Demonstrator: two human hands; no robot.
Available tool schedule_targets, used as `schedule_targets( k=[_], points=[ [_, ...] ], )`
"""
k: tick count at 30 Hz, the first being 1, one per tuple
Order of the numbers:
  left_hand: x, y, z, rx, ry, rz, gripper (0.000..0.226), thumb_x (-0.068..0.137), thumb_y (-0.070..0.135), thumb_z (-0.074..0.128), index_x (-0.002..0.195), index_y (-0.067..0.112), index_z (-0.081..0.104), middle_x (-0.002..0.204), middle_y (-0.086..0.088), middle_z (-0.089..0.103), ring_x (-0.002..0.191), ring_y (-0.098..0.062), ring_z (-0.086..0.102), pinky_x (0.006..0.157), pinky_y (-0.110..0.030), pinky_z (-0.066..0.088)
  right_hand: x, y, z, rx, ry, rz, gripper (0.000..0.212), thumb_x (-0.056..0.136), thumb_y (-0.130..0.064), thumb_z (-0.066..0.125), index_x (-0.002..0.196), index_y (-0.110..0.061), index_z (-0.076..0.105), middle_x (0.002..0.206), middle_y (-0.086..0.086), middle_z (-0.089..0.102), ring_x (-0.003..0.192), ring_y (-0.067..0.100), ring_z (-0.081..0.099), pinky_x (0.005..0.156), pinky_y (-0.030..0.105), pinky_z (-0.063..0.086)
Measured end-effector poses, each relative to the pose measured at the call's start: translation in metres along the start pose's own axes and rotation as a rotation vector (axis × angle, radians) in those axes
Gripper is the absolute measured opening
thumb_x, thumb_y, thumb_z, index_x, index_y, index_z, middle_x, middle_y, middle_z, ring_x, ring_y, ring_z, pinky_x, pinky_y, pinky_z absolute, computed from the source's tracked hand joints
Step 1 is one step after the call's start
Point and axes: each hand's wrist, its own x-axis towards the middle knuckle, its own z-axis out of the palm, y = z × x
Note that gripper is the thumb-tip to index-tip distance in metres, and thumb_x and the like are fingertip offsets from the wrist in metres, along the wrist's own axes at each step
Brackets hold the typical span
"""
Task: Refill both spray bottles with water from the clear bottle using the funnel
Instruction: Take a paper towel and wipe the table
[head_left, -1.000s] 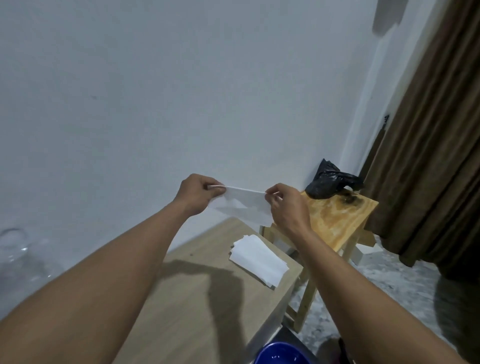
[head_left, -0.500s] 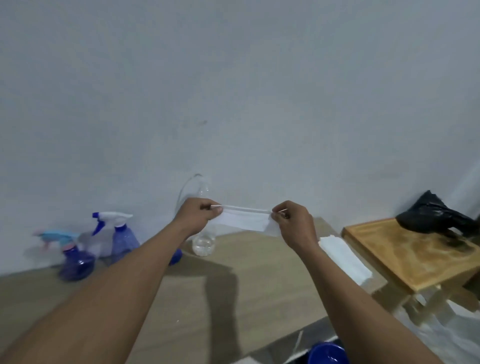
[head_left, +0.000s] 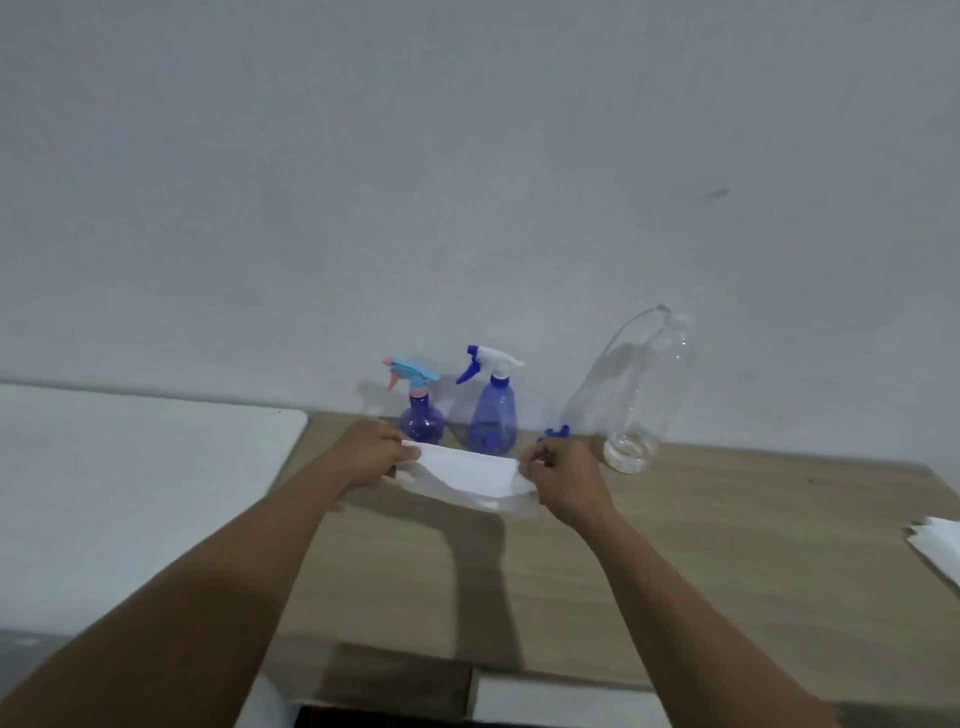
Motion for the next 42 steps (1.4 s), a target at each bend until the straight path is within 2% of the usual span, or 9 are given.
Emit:
schedule_targets(
  k=[4,10,14,20,24,27,33,37,42],
  points=[
    [0.015,-0.038,-0.029,0.034,0.023,-0.084,0.015,0.087,0.012,0.071,0.075,0.007,0.064,0.07,-0.008,0.059,0.054,-0.016,0.05,0.047,-0.02,0.036,0.015,-0.004,0.054,0.069,-0.104,0.102,0.011,0.086,-0.01,0.069,0.076,-0.014,0.072,0.078,0.002,0.07,0.073,0.024,0.068,0.071,0.048,0.063],
    [0.061,-0.096,-0.028,0.221,0.121,-0.086,0.021,0.086,0.035,0.068,0.073,0.019,0.063,0.093,-0.011,0.072,0.079,-0.021,0.065,0.074,-0.029,0.05,0.04,0.005,0.125,-0.108,-0.08,0.073,0.015,0.094,-0.013,0.061,0.103,-0.019,0.072,0.106,0.0,0.072,0.101,0.018,0.066,0.081,0.026,0.047],
    [0.075,-0.134,-0.001,0.54,0.391,0.135,0.038,0.095,0.038,0.052,0.132,0.029,0.057,0.13,-0.001,0.065,0.115,-0.025,0.063,0.101,-0.043,0.05,0.043,0.014,0.169,-0.311,0.022,-0.095,0.04,0.096,-0.015,0.06,0.136,-0.018,0.055,0.135,0.003,0.058,0.123,0.023,0.056,0.099,0.036,0.049],
    [0.075,-0.184,0.02,0.936,0.038,0.37,0.061,0.102,0.042,0.009,0.155,0.019,0.03,0.162,-0.003,0.027,0.15,-0.022,0.029,0.121,-0.046,0.02,0.024,0.039,0.24,-0.522,-0.154,-0.301,0.06,0.067,-0.001,0.079,0.125,0.005,0.063,0.13,0.028,0.063,0.124,0.043,0.06,0.105,0.051,0.047],
    [0.082,-0.199,0.009,1.0,-0.014,0.353,0.086,0.088,0.06,-0.022,0.158,0.025,0.013,0.165,0.001,0.011,0.153,-0.021,0.016,0.121,-0.051,0.015,0.019,0.04,0.263,-0.672,-0.177,-0.296,0.053,0.094,-0.03,0.05,0.133,0.003,0.061,0.135,0.03,0.059,0.129,0.043,0.056,0.106,0.052,0.045],
    [0.082,-0.195,0.006,1.058,-0.024,0.341,0.07,0.096,0.058,-0.01,0.156,0.026,0.008,0.165,-0.003,0.016,0.152,-0.025,0.023,0.118,-0.058,0.02,0.021,0.043,0.26,-0.708,-0.157,-0.326,0.06,0.098,-0.035,0.032,0.138,0.002,0.058,0.14,0.029,0.055,0.133,0.042,0.053,0.109,0.05,0.042],
    [0.087,-0.184,0.024,1.07,-0.006,0.333,0.081,0.076,0.066,-0.037,0.149,0.034,-0.023,0.162,0.002,-0.021,0.153,-0.022,-0.013,0.121,-0.051,-0.008,0.034,0.065,0.231,-0.714,-0.255,-0.388,0.074,0.1,-0.044,0.008,0.156,0.0,0.025,0.162,0.027,0.021,0.152,0.039,0.019,0.12,0.046,0.004],
    [0.095,-0.163,0.053,1.083,-0.033,0.377,0.082,0.082,0.062,-0.031,0.153,0.021,-0.017,0.165,-0.001,-0.013,0.154,-0.02,-0.011,0.122,-0.046,-0.008,0.038,0.076,0.197,-0.704,-0.293,-0.379,0.084,0.091,-0.05,-0.008,0.159,-0.002,0.006,0.166,0.024,0.001,0.155,0.037,0.001,0.118,0.042,-0.011],
    [0.097,-0.131,0.091,1.07,-0.095,0.373,0.081,0.088,0.062,-0.017,0.157,0.018,-0.013,0.166,-0.001,-0.013,0.154,-0.018,-0.009,0.124,-0.046,-0.005,0.045,0.097,0.151,-0.747,-0.356,-0.349,0.069,0.108,-0.044,0.02,0.16,-0.005,-0.004,0.166,0.021,-0.009,0.155,0.033,-0.009,0.117,0.038,-0.015]
  ],
)
